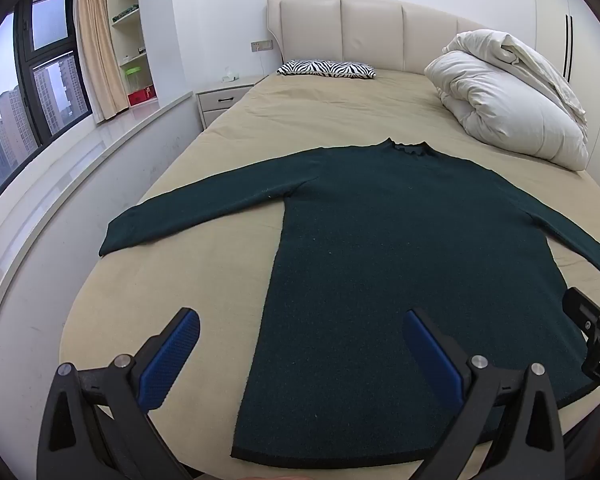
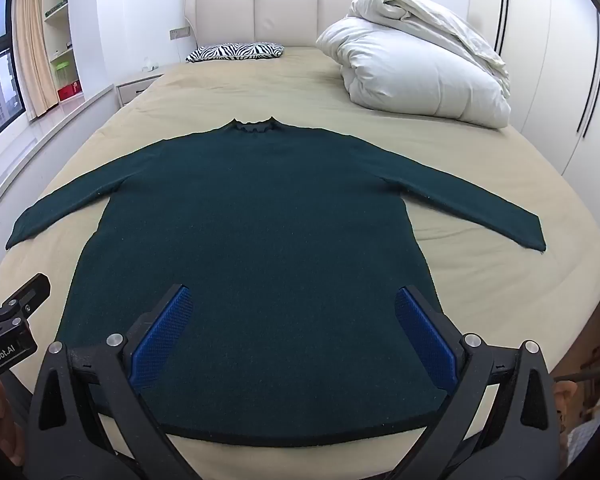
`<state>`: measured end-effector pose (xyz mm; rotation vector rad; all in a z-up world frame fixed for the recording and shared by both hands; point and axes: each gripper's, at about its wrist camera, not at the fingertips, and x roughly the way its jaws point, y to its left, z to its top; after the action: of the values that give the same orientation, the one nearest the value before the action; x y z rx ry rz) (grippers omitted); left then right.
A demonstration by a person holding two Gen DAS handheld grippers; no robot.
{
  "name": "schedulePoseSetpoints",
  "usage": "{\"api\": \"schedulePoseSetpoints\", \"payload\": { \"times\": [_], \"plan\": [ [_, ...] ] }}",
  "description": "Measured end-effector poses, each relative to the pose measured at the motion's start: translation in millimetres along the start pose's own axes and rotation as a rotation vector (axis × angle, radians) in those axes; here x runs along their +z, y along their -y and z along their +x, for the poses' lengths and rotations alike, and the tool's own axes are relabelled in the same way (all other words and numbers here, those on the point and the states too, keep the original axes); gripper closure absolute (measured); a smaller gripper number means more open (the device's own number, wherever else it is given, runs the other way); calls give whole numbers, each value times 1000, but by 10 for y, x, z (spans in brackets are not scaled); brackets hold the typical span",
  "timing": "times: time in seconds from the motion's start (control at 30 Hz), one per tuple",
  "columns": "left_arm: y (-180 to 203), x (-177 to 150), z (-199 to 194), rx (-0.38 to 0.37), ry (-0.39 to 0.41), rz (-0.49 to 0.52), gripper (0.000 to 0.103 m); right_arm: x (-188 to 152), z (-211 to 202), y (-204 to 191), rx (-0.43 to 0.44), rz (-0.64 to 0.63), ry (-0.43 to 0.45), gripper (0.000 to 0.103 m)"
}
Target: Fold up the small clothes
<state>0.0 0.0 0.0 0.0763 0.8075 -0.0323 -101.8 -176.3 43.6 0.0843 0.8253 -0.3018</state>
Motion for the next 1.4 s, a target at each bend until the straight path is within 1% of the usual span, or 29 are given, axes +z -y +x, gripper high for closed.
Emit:
{"api": "schedulePoseSetpoints", "payload": {
  "times": [0.63, 1.27, 1.4],
  "plan": [
    [1, 0, 1, -1, -4, -2, 0, 2, 2, 6, 3, 1, -4, 0],
    [10, -42, 8, -4, -12, -3, 0, -70, 34, 1, 9, 1, -17, 0],
    [19, -50, 57, -18, -22, -15, 0, -71, 50, 24, 15, 9, -23, 0]
  ]
}}
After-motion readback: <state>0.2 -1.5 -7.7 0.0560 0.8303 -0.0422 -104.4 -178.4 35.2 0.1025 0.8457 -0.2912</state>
